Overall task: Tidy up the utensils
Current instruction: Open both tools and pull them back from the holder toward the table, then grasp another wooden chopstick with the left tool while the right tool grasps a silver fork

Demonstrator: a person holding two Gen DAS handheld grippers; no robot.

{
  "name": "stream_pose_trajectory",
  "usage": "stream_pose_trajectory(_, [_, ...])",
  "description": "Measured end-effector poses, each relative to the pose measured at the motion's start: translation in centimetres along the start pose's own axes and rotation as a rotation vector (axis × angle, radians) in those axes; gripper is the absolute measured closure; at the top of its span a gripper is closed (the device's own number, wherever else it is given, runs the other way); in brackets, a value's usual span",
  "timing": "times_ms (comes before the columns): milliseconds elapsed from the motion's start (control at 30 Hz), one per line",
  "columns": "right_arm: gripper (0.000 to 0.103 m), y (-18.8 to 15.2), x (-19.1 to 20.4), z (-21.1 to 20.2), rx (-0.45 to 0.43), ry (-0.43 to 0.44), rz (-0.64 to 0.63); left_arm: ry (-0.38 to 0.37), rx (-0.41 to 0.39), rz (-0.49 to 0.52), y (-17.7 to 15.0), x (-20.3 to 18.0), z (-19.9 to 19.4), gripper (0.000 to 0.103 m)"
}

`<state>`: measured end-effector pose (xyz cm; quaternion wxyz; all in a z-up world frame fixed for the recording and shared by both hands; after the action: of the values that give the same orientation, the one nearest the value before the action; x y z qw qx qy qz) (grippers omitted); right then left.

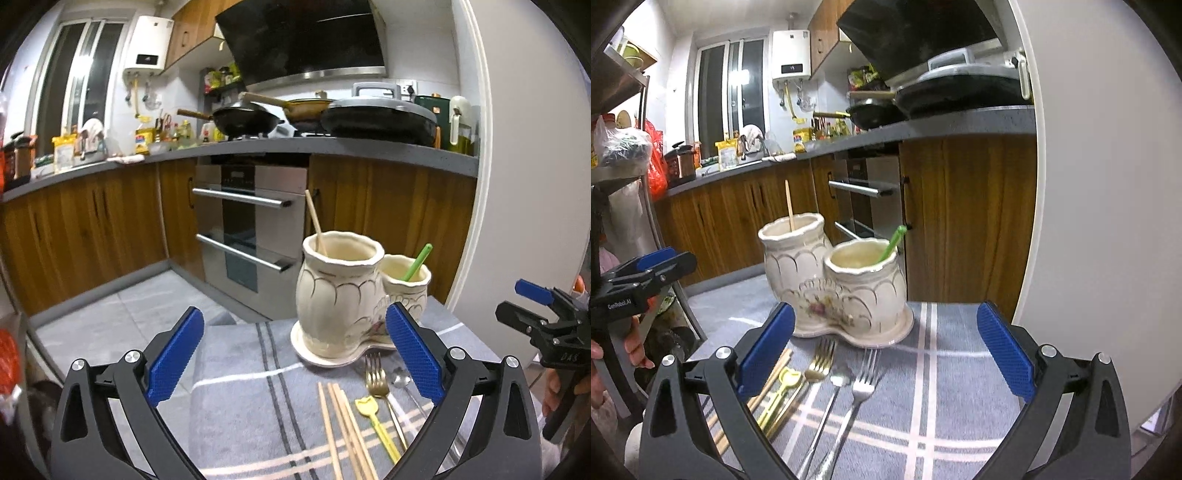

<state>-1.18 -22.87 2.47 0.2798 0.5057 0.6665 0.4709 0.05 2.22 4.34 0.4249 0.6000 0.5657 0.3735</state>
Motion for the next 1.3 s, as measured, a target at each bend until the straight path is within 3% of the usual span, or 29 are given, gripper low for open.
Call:
stream_pose_trajectory(367, [0.006, -1.9, 0.6, 0.6, 0.063, -0.006, -0.020, 0.016, 0.052, 0.048, -2.3, 0.1, 0.1, 0.005])
stream_pose_trajectory(733, [0.006, -3.5, 0.9, 1.6, 0.136, -0.014, -0.030, -0.020, 0.133, 0.100, -3.8, -0.5, 1.1, 0.005])
stream_pose_trajectory(1133, [0.006, -5.7, 0.6, 3.2, 0.287, -0.031, -0.056, -0.005, 0.372, 0.138, -6.9, -0.5, 4.2, 0.005])
stream_pose_trajectory(1300, [0.006, -6.8, 0.8, 4.1, 0.350, -0.046, -0.077, 0.021, 0.418, 0.149, -7.9, -0.2, 4.8, 0.006])
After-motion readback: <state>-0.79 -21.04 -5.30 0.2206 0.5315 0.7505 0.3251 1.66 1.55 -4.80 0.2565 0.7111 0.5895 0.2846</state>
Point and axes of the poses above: each gripper's, at about its wrist camera, not at the fingertips, and z roughly the way its jaws point, x to its left, y to its top, the point moved 2 cm from there along z, roughly the way its jaws point
